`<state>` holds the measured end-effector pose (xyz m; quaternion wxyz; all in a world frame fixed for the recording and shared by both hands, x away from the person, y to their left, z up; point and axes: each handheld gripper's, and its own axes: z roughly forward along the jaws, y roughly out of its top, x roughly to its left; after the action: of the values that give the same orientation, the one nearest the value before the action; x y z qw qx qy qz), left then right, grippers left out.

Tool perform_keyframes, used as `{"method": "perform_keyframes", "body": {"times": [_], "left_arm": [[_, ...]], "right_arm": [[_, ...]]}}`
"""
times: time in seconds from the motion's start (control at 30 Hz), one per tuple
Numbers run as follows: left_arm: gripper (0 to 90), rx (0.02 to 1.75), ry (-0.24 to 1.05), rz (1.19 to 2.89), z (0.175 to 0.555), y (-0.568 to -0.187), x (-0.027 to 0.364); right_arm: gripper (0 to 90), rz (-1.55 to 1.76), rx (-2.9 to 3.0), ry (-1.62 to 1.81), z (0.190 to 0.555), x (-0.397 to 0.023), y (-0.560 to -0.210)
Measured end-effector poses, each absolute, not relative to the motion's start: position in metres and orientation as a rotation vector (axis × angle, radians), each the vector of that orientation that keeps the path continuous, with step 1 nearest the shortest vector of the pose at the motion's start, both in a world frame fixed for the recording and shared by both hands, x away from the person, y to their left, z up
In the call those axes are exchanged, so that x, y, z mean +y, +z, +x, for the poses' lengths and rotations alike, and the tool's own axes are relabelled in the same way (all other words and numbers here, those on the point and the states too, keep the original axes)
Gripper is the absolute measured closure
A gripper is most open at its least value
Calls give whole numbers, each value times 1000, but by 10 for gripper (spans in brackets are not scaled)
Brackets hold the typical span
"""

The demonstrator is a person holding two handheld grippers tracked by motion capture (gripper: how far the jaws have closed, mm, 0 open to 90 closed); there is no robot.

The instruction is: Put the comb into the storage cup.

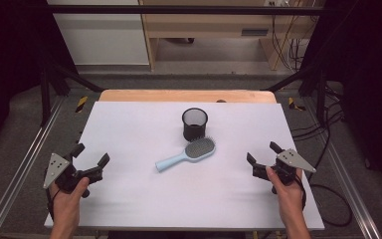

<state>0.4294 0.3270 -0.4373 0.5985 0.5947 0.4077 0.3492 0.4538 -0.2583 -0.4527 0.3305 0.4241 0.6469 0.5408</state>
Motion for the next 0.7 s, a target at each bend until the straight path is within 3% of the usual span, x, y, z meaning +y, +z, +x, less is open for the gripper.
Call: {"method": "perform_keyframes", "body": {"times": [0.37, 0.5, 0.53, 0.57, 0.63, 0.67, 0.7], "left_arm": [[7, 956, 801, 1391, 430, -438, 326], [7, 961, 802, 1392, 430, -439, 326], [7, 961, 802, 1392, 430, -439, 326], [7, 960, 803, 1394, 430, -439, 326], [7, 962, 802, 1392, 429, -439, 327], [7, 961, 801, 1393, 429, -439, 327], [7, 961, 801, 1393, 429, -439, 327]], "right_arm": [[85, 1195, 1738, 1315, 457, -251, -456], [219, 1263, 1794, 1235, 458, -247, -462], [300, 1279, 1817, 1221, 458, -246, -464], [300, 1279, 1817, 1221, 458, -246, -464], [405, 1294, 1841, 1213, 459, -243, -464], [520, 1282, 1879, 1193, 463, -237, -462], [569, 1272, 1889, 1179, 464, -235, -461]]}}
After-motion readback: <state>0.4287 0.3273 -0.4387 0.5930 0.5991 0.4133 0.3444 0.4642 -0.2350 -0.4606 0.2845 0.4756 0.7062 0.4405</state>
